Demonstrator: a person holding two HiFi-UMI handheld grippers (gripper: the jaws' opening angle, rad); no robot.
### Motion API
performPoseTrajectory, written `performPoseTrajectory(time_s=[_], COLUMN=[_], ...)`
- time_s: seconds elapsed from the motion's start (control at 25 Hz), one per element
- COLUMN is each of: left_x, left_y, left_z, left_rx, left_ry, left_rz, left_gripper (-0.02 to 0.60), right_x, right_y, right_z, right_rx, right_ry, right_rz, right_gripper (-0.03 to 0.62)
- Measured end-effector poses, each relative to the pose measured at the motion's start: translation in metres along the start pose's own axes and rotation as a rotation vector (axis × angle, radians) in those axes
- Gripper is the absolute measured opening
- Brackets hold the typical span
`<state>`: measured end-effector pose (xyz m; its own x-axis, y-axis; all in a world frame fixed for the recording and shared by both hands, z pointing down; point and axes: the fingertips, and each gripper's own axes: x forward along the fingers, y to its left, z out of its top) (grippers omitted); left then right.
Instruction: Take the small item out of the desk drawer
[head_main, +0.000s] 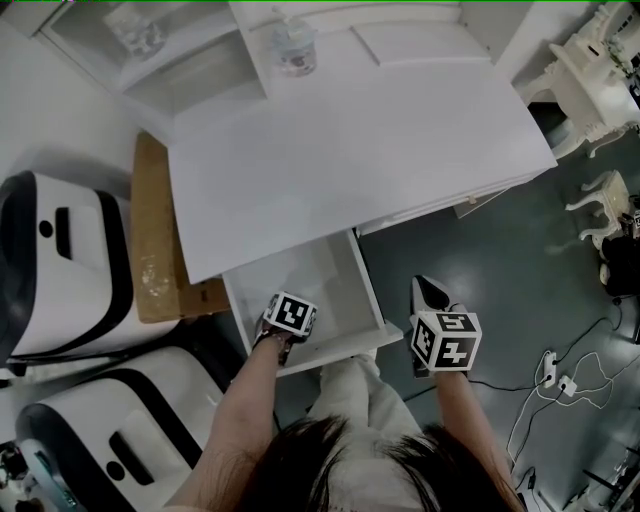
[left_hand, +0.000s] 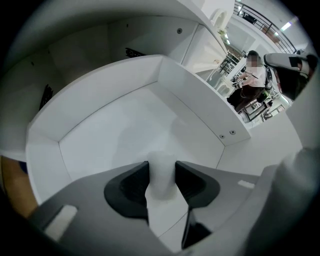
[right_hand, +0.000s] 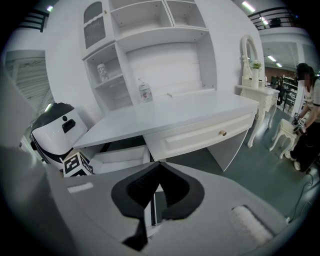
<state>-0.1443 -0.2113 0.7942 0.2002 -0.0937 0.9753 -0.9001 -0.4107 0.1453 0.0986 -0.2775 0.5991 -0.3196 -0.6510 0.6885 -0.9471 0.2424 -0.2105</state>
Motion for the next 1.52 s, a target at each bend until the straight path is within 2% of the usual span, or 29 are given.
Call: performPoseTrajectory(time_s=[0.6,0.8,0.92,1.16,1.52], left_x=[-0.036,-0.051,-0.063,-0.087,-0.124], left_y=[0.005,-0.003,-0.002,-0.011,-0.015], left_z=[0.002,0.022,0.022,0.036,0.055], left_rx=[-0.023,-0.022,-0.012,-0.007,0.002], left_ry=[-0.033,-0.129,-0.126,-0.205,-0.275], left_rz=[0.004,-0.031,-0.014,-0.02,-0.005], left_gripper=[0.178,0.178,0.178,0.178,0.178], right_x=[-0.003,-0.008,-0.014,-0.024,-0.037], right_y=[0.017,0.022,0.024,0.029,0.037], right_z=[0.019,0.03,0.035,0.043,0.069], right_rx=[-0.031,-0.047,-0.056,-0.096,-0.133], right_ry=[-0.022,-0.038,-0.043,-0.049,-0.094], right_rz=[0.027,0.033,0.035,0.056,0.095], right_gripper=[0.002,0.002,0.002,0.002,0.002])
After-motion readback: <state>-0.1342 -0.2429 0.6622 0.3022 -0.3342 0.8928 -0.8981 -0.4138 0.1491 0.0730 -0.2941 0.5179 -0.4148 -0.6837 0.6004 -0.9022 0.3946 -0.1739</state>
